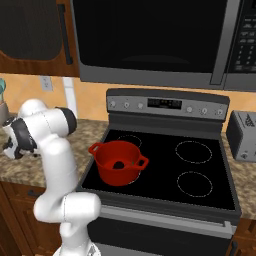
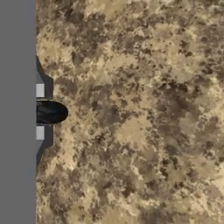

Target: Put the bell pepper and avocado in the pot. Retrieve the spatula and lightly stir the vegetables in the pot.

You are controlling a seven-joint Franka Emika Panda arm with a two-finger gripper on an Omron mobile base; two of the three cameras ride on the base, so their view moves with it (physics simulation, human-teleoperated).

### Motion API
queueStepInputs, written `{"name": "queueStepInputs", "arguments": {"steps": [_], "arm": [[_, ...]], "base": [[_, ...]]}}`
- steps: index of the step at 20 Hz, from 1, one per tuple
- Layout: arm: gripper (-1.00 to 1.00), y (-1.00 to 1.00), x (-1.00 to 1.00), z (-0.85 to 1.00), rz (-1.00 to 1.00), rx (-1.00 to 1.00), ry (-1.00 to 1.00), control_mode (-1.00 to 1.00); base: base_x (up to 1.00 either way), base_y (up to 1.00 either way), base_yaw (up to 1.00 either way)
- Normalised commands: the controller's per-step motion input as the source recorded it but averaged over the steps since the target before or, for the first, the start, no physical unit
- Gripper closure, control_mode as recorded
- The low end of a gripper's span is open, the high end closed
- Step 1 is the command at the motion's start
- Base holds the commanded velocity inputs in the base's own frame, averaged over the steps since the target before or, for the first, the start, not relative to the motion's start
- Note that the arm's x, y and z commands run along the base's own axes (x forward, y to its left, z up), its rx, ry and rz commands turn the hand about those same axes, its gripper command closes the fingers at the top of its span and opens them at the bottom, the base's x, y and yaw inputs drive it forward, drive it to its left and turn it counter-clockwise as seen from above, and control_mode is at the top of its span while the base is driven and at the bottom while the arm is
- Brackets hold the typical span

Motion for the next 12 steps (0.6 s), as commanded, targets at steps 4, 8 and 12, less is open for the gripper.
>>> {"name": "queueStepInputs", "arguments": {"steps": [4,8,12], "arm": [[1.0,0.0,-0.69,0.69,0.0,0.1,-0.1,-1.0],[1.0,-0.03,-0.74,1.0,-0.05,0.27,-0.06,-1.0],[1.0,-0.2,-0.73,1.0,-0.14,0.38,0.04,-1.0]], "base": [[0.0,0.0,0.0],[0.0,0.0,0.0],[0.0,0.0,0.0]]}}
